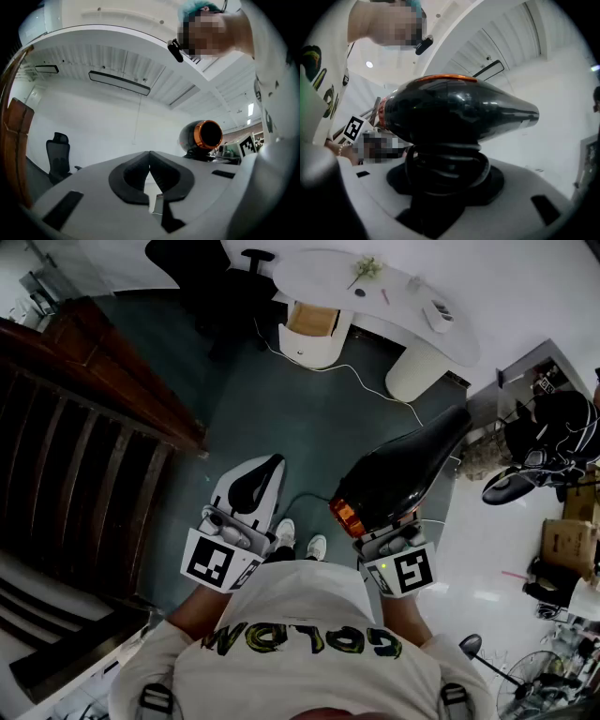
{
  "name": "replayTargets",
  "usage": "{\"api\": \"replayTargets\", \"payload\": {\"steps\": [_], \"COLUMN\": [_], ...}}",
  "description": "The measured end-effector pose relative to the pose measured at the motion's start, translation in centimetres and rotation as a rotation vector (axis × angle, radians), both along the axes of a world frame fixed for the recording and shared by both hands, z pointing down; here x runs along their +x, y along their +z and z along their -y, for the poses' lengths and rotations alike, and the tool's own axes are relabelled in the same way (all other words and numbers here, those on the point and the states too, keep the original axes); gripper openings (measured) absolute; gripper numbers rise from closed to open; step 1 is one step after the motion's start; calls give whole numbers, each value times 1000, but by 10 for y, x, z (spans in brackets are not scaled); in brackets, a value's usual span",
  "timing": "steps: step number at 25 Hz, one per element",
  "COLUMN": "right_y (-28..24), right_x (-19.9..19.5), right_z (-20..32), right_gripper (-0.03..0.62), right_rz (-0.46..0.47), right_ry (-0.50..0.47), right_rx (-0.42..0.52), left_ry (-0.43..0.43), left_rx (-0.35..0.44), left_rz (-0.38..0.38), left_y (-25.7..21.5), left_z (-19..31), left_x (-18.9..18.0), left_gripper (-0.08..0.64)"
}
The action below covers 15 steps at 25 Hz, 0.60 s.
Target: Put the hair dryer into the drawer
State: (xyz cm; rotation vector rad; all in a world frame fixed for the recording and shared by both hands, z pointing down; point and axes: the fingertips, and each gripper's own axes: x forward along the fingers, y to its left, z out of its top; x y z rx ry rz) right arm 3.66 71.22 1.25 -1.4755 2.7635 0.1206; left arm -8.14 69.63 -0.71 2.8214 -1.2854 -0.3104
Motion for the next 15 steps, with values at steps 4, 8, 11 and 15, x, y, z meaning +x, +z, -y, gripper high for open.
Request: {"api": "replayTargets", "payload": {"steps": [4,8,11,15], "right_y": [-2,0,4,12], "right_x": [-13,-17,-13,-3], "right_z": [10,20,30,53], "right_gripper": [242,244,244,244], "right_rz": [37,39,22,33], "right_ry": [15,34,46,55], "right_rx": [-1,-13,-21,-41], "left_ry": [15,31,42,26], "left_rx": [-2,-7,-14,-33], "left_rz": [-14,-12,-12,-2], "left_y": [1,4,6,16], "left_z": [7,18,27,49], "left_x": [-17,-24,-20,-13], "left_gripper": [12,12,12,12]}}
